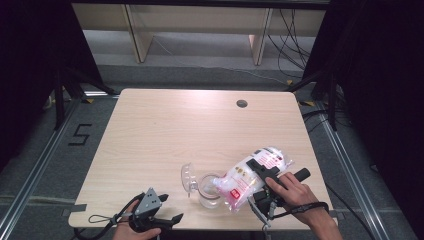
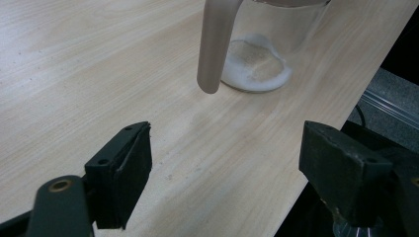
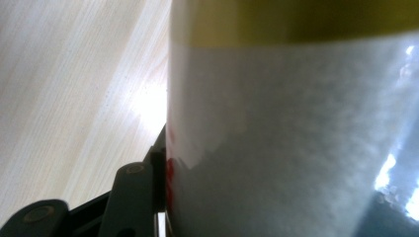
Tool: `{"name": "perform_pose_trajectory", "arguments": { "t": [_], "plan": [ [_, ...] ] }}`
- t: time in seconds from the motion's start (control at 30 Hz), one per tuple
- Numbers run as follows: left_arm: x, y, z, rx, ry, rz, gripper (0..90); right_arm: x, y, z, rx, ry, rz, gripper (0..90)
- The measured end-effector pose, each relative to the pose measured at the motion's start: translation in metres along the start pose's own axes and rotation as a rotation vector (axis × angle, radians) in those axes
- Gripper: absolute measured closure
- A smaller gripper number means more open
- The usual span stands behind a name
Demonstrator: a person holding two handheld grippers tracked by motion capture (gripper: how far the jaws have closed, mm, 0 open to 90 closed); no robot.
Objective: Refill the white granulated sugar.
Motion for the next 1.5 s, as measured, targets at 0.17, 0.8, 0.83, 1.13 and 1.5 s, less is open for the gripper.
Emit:
{"name": "perform_pose_trajectory", "arguments": {
  "t": [0.17, 0.8, 0.83, 1.13, 1.5],
  "plan": [
    [0.0028, 0.0009, 0.0004, 0.008, -0.033, 0.001, 20.2, 0.0028, 0.0, -0.0003, 0.018, -0.02, 0.01, 51.2],
    [0.0033, 0.0011, 0.0003, 0.01, -0.041, 0.005, 20.2, 0.0034, -0.0006, 0.0002, 0.022, -0.007, 0.011, 51.4],
    [0.0027, 0.0011, 0.0001, 0.008, -0.033, 0.002, 20.2, 0.0028, -0.0007, 0.0002, 0.02, -0.001, 0.013, 51.4],
    [0.0024, 0.0011, 0.0002, 0.007, -0.03, 0.002, 20.2, 0.0026, -0.0011, 0.0005, 0.013, 0.01, 0.007, 51.5],
    [0.0027, 0.0012, 0.0002, 0.007, -0.033, 0.003, 20.2, 0.0043, -0.0012, 0.0004, 0.018, -0.001, 0.014, 51.6]
  ]
}}
Point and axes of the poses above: each handheld gripper's, and its own axes: y roughly backward along the jaws, z roughly out of its top, x roughly to its left, the point moved 1 cm from there along -y, roughly forward along the jaws, and after that the axes turned 10 degrees about z, right-handed, at the moved point
